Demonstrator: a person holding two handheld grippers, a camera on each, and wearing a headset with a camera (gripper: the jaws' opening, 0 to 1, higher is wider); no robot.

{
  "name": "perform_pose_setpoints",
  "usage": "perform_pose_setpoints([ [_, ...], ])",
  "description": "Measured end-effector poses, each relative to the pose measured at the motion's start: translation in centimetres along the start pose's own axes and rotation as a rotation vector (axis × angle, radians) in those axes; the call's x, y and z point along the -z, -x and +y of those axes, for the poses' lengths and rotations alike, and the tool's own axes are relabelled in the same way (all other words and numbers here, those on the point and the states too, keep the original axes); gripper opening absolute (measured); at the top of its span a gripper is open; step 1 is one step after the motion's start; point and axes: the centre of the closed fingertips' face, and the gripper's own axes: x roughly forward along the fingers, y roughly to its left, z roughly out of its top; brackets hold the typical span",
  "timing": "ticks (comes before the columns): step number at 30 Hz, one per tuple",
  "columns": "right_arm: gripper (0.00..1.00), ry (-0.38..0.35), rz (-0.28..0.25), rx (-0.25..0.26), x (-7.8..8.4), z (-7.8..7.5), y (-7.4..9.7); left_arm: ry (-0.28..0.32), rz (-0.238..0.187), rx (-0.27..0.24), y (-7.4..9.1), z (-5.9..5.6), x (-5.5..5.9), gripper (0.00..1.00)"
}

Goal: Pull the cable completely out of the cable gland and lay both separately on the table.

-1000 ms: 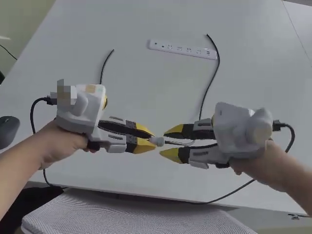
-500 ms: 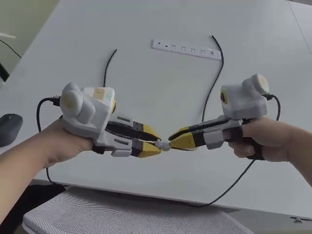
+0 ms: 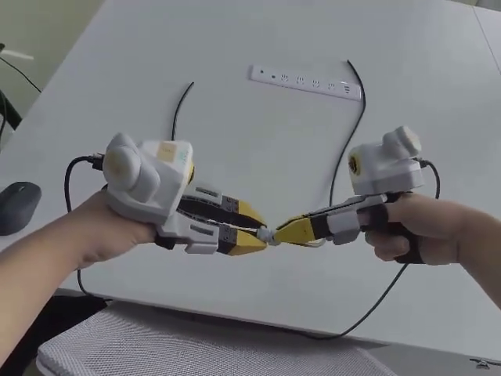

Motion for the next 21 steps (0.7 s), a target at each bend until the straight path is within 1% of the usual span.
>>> perform_pose_setpoints([
  [1, 0.09, 0.005, 0.007, 0.001, 0.1, 0.0, 0.0, 0.0, 0.003, 0.002, 0.0, 0.0, 0.1, 0.15],
  [3, 0.09, 0.047, 0.036, 0.01, 0.4, 0.2, -0.1, 0.003, 0.002, 0.004, 0.0, -0.1, 0.1, 0.15],
  [4, 0.08, 0.127, 0.05, 0.027, 0.4, 0.1, -0.1, 0.008, 0.005, 0.006, -0.1, -0.1, 0.1, 0.15],
  [6, 0.08, 0.202, 0.076, 0.055, 0.6, 0.1, -0.3, 0.015, 0.011, 0.008, -0.1, -0.1, 0.4, 0.15],
  [8, 0.08, 0.255, 0.085, 0.094, 0.4, -0.2, -0.4, 0.026, 0.019, 0.0, 0.0, 0.0, 0.6, 0.15],
  [9, 0.08, 0.307, 0.094, 0.124, 0.4, -0.2, -0.5, 0.027, 0.018, -0.001, 0.0, 0.1, 0.6, 0.15],
  [10, 0.07, 0.359, 0.1, 0.141, 0.3, -0.2, -0.5, 0.049, 0.015, -0.003, 0.2, 0.2, 0.7, 0.15],
  [12, 0.07, 0.462, 0.112, 0.198, 0.1, -0.1, -0.6, 0.071, 0.005, -0.006, 0.4, 0.3, 0.7, 0.15],
  [13, 0.07, 0.518, 0.119, 0.237, 0.1, -0.1, -0.7, 0.076, 0.001, -0.008, 0.5, 0.4, 0.7, 0.15],
  [14, 0.07, 0.569, 0.128, 0.265, 0.1, -0.1, -0.7, 0.092, -0.005, -0.01, 0.6, 0.5, 0.7, 0.15],
  [15, 0.07, 0.635, 0.147, 0.305, 0.2, 0.0, -0.8, 0.107, -0.008, -0.007, 0.6, 0.4, 0.8, 0.15],
  [16, 0.07, 0.656, 0.156, 0.317, 0.2, 0.0, -0.8, 0.113, -0.01, -0.005, 0.6, 0.3, 0.8, 0.15],
  [17, 0.07, 0.711, 0.174, 0.355, 0.3, 0.0, -0.9, 0.115, -0.011, -0.006, 0.6, 0.3, 0.9, 0.15],
  [18, 0.07, 0.75, 0.186, 0.381, 0.4, -0.3, -0.9, 0.121, -0.013, -0.005, 0.7, 0.3, 1.0, 0.15],
  [19, 0.07, 0.776, 0.205, 0.413, 0.6, -0.4, -1.0, 0.158, -0.013, 0.004, 0.7, 0.2, 1.2, 0.15],
  [20, 0.07, 0.802, 0.217, 0.437, 0.8, -0.5, -1.1, 0.169, -0.013, 0.011, 0.7, 0.1, 1.3, 0.15],
  [21, 0.07, 0.876, 0.233, 0.477, 0.6, -0.6, -1.2, 0.159, -0.019, 0.004, 0.8, 0.3, 1.5, 0.15],
])
